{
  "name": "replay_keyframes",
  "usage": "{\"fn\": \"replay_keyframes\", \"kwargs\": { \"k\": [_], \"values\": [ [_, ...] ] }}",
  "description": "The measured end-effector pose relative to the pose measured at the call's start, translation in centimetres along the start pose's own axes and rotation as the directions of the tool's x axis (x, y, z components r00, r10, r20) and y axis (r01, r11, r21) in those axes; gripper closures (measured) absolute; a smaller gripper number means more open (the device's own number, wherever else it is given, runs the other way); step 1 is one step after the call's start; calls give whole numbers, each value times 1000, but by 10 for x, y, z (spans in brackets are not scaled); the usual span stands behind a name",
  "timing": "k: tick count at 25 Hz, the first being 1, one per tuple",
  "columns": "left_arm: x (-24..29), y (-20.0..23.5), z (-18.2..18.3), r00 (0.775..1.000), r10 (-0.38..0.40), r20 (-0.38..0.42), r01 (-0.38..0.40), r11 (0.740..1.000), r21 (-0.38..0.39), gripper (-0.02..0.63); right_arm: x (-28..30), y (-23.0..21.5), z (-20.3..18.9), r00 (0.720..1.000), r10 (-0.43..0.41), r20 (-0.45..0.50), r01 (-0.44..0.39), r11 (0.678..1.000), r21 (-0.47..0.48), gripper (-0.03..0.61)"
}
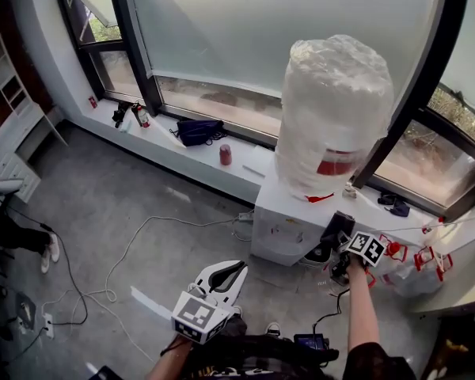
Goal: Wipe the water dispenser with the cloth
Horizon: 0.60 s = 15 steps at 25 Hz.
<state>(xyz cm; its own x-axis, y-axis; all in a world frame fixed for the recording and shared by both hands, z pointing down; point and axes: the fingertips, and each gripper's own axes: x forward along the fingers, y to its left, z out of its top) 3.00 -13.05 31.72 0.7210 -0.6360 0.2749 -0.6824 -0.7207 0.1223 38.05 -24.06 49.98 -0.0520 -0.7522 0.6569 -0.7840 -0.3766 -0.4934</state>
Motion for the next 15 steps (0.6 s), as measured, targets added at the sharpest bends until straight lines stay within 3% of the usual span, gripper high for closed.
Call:
{"fn": "replay_keyframes", "kwargs": {
  "k": [5, 9, 15],
  "values": [
    [6, -14, -4, 1000, 22, 7, -22, 1000, 1, 594, -17, -14, 10, 1000, -13, 7, 14, 991, -134, 477],
    [9, -19, -7, 1000, 29, 6, -29, 1000, -2, 594, -33, -1, 8, 1000, -1, 1, 1, 959, -284, 477],
    [8, -11, -17, 999, 39, -1, -39, 999, -7, 594, -40, 63, -41, 988, 113, -105, -148, 883, -445, 477]
  ]
}}
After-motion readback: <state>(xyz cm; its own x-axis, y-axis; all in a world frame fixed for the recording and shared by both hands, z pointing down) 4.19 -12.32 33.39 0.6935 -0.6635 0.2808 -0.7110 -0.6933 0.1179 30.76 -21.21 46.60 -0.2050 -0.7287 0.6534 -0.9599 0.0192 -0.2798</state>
